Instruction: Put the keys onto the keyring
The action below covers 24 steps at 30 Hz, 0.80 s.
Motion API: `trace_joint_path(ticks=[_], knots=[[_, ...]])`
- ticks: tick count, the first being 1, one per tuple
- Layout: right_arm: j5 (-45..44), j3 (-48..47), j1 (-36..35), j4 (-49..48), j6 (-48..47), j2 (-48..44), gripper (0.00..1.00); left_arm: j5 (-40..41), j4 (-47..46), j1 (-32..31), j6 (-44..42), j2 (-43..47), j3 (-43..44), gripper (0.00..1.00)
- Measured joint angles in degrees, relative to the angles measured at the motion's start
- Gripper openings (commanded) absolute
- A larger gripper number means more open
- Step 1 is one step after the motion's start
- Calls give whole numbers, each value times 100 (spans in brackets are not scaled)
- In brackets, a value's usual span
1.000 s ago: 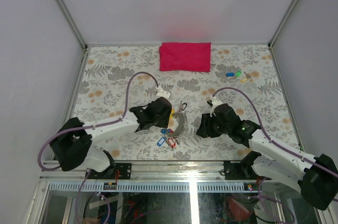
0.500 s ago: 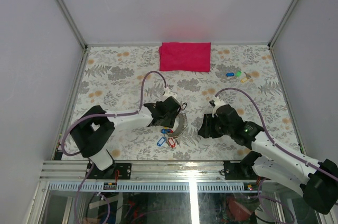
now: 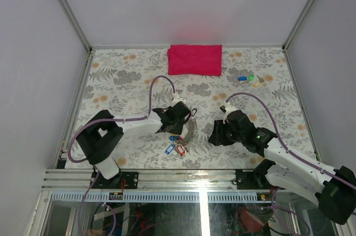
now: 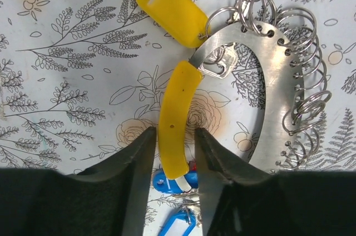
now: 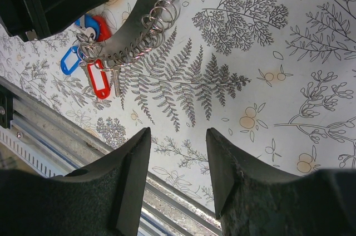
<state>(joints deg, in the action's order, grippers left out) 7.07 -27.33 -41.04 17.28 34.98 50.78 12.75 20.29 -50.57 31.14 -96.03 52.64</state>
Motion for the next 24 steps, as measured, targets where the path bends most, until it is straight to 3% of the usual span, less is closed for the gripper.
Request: trace_joint_path(ticks=[9,24], knots=[[-2,0,0,0,0,11,51,-79,-22,2,55,20,-26,0],[-151,33,-2,-70,273,-726,55,-254,146,2,-420,940,-48,0]])
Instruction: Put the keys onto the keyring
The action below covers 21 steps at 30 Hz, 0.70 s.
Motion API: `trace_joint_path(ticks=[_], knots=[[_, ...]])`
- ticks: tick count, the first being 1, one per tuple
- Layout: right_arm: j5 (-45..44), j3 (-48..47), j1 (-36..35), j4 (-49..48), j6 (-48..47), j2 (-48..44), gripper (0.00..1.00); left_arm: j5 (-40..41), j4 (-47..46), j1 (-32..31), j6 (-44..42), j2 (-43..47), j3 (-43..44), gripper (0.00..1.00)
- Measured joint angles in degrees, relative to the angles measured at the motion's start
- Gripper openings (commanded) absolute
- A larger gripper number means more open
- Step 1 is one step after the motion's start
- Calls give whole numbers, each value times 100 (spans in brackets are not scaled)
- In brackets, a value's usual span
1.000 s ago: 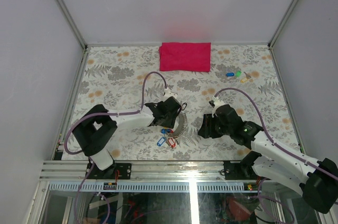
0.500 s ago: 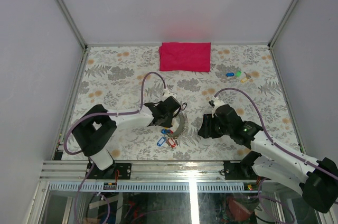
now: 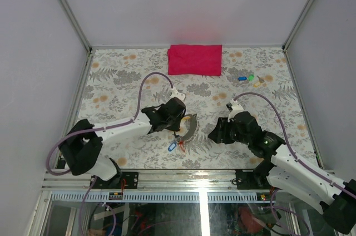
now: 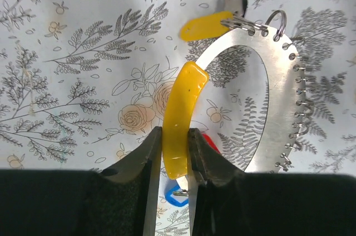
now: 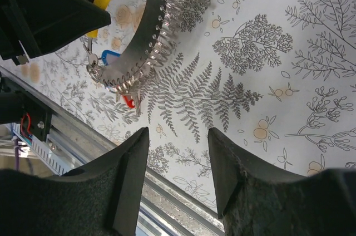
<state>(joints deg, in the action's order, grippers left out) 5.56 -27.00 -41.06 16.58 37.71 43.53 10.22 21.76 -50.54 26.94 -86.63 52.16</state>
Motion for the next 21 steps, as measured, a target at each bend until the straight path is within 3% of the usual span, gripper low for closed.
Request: trace_joint_path(ticks=[6,21], knots=[[-39,164,0,-188,258,-393,66,-42,2,0,-201,573,-96,0],[396,240,0,-1497,1615,-774,77,-96,61,-2,-529,1755,-345,0]])
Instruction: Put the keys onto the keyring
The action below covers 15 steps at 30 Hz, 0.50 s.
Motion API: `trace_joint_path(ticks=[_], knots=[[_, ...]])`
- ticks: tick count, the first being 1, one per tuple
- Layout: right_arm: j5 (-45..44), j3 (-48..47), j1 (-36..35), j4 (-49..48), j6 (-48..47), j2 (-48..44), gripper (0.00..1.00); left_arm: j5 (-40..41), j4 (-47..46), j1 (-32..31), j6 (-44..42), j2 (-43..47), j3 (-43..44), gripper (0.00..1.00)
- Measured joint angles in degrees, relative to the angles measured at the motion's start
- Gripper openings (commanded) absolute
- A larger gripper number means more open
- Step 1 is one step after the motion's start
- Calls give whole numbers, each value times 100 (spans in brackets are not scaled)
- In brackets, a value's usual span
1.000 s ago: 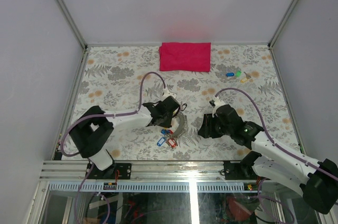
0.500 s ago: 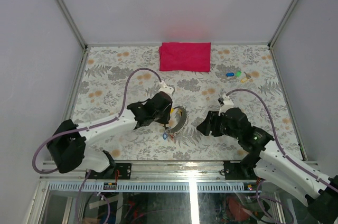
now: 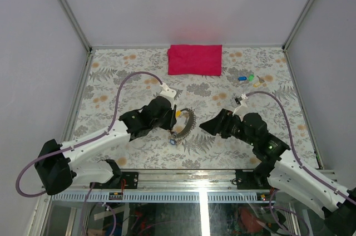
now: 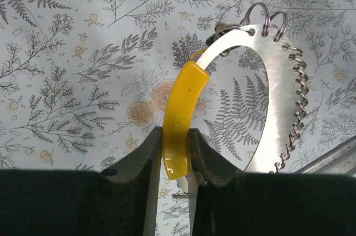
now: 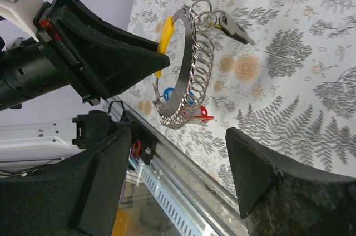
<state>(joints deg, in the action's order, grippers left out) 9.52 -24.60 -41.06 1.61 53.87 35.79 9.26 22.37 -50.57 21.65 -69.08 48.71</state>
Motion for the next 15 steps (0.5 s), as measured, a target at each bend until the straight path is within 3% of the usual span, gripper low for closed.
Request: trace_joint_path(ticks=[10,15], knots=[[675,109,-7,-1447,693,1392,76,-98,0,-74,-13,127,0,0],[946,109,-9,-1963,831,1954,64,-138,-2,-105,-15,140,2,0]])
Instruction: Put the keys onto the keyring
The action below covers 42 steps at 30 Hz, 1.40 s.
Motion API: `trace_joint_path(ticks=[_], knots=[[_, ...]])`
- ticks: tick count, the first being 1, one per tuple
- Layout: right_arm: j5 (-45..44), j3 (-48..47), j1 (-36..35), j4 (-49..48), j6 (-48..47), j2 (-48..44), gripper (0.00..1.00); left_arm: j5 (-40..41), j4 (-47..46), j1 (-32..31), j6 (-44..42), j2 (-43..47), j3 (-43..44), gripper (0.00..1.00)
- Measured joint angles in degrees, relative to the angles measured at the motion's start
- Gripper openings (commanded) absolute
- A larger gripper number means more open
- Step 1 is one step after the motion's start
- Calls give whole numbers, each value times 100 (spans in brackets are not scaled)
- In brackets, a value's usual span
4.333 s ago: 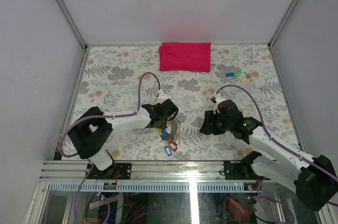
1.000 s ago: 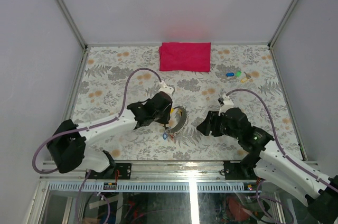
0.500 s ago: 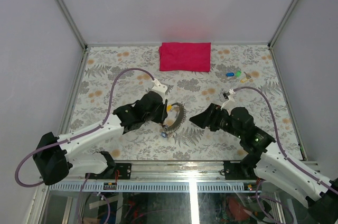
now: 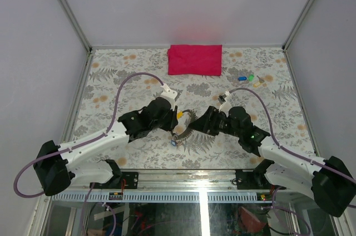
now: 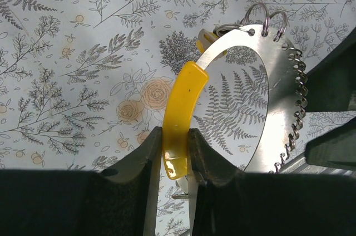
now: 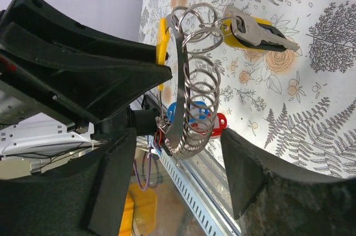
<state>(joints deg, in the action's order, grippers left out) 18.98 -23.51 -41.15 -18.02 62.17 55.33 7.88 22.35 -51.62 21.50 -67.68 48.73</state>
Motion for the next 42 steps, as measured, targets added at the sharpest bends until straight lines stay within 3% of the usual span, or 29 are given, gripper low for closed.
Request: trace_joint_path(ticks=[13,18,19,24,28,33,42], knots=[[308,-11,0,-750,129,544,20,-22,-7,-74,4,168,33,0],[358,-11,0,-898,35,551,1,-2,4,-85,9,284,33,13],[367,-11,0,-973,-59,544,0,15,4,-83,9,363,33,22],[407,-11,0,-933,-391,299,0,0,-24,-92,79,527,35,42],[417,-98,0,-719,-811,-70,0,9,-125,-122,153,804,42,52],[262,-586,-28,109,-1414,-321,0,188,-260,-149,118,955,140,57],[-898,-1941,-669,2186,-2177,-396,0,964,-518,-542,-273,649,356,57]])
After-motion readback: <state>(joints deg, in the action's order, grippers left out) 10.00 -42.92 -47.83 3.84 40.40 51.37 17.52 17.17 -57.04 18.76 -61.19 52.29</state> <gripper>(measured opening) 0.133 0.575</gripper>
